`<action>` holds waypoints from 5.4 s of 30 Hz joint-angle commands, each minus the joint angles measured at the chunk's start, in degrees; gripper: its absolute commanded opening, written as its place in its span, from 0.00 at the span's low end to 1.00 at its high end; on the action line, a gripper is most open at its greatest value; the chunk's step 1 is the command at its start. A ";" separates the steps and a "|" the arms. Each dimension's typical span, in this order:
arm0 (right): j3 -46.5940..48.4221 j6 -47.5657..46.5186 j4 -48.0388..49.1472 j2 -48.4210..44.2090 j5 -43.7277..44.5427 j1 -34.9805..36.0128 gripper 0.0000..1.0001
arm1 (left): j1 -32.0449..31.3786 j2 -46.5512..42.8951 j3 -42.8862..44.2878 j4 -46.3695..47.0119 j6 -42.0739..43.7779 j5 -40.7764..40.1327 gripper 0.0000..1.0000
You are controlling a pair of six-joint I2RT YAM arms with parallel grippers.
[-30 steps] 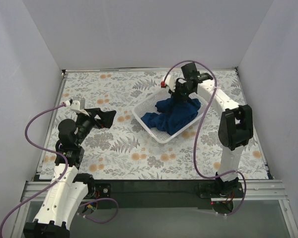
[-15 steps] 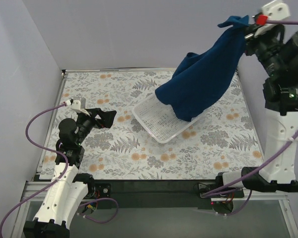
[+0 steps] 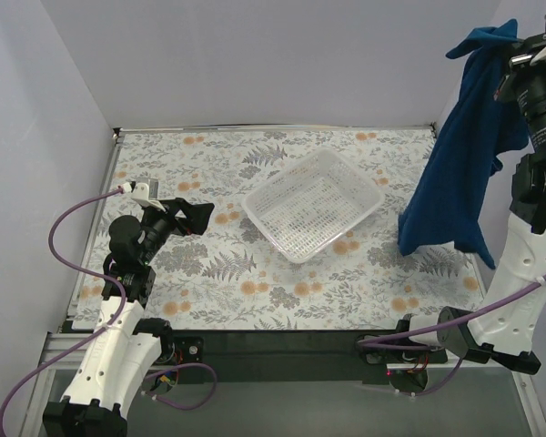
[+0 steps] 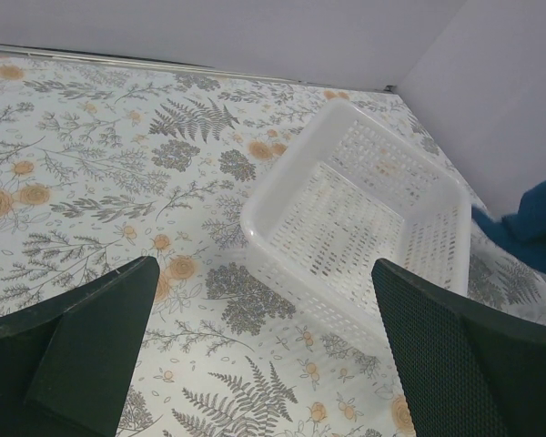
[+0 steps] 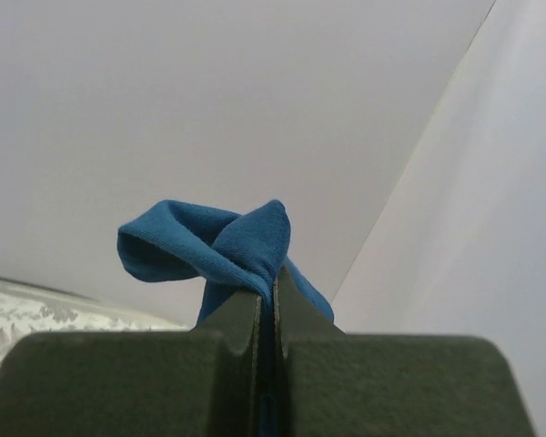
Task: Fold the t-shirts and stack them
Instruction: Move the tshirt to the center of the board
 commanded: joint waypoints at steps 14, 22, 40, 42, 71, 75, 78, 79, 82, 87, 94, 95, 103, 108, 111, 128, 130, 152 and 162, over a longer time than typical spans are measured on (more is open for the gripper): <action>-29.59 -7.94 -0.17 -11.66 -16.13 -0.46 0.01 | -0.55 -1.87 0.00 0.84 -0.10 1.77 0.98; -60.63 -22.18 -4.57 -26.95 -11.41 -0.46 0.01 | -0.72 -1.88 -0.09 1.10 -0.37 2.29 0.98; -90.27 -27.12 5.44 -18.54 -7.71 -0.46 0.01 | -8.87 18.86 4.92 -6.01 -22.42 3.45 0.84; -90.10 -26.50 6.06 -16.08 -7.97 -0.46 0.01 | -12.83 19.83 4.22 -5.93 -24.00 -1.73 0.84; -90.27 -25.97 6.15 -13.87 -10.08 -0.46 0.31 | -35.18 53.23 24.78 -16.12 -46.60 -41.20 0.08; -90.45 -26.06 6.15 -14.66 -10.08 -0.54 0.42 | -34.04 48.68 23.82 -19.71 -45.81 -48.14 0.00; -90.54 -26.06 6.15 -15.36 -10.26 -0.55 0.48 | -26.60 41.56 20.66 -22.44 -45.72 -48.95 0.00; -90.54 -26.06 6.15 -15.45 -10.35 -0.55 0.49 | -24.13 39.63 18.74 -22.62 -45.54 -48.16 0.00; -90.62 -26.06 6.15 -15.98 -10.79 -0.46 0.53 | -9.81 32.68 14.95 -23.24 -43.18 -44.39 0.00; -90.80 -26.15 6.15 -16.95 -11.49 -0.63 0.56 | 17.15 32.22 13.00 -23.15 -40.80 -38.49 0.00; -91.50 -26.85 5.98 -18.09 -12.28 -0.63 0.60 | 28.10 44.96 20.64 -23.50 -40.36 -34.62 0.00; -91.68 -27.20 6.06 -18.18 -12.28 -0.63 0.60 | 28.54 45.93 21.17 -23.85 -40.27 -34.53 0.05; -89.57 -30.45 6.15 -13.45 -11.58 -0.55 0.65 | 29.07 38.93 21.88 -24.38 -36.85 -31.29 0.80; -85.97 -30.89 6.06 -4.48 -7.38 -0.63 0.82 | 29.07 27.85 19.34 -25.79 -32.99 -24.53 0.86; -84.21 -29.58 6.41 1.58 -3.95 -0.46 0.83 | 29.07 19.51 16.35 -24.92 -28.78 -15.95 0.86; -48.29 -19.91 -5.98 17.58 -23.36 30.20 0.01 | 18.70 10.09 12.48 -14.10 -16.63 17.32 0.75; -39.15 -18.24 -6.85 21.79 -22.57 32.23 0.01 | 18.00 9.64 12.39 -14.01 -15.67 19.51 0.76; -42.46 -17.80 -1.49 27.52 -13.43 39.35 0.66 | 10.71 13.85 15.64 -12.61 -14.08 22.61 0.75; -47.97 -20.87 0.34 10.52 -9.88 29.00 0.98 | -5.18 18.95 18.46 -15.42 -5.56 13.21 0.76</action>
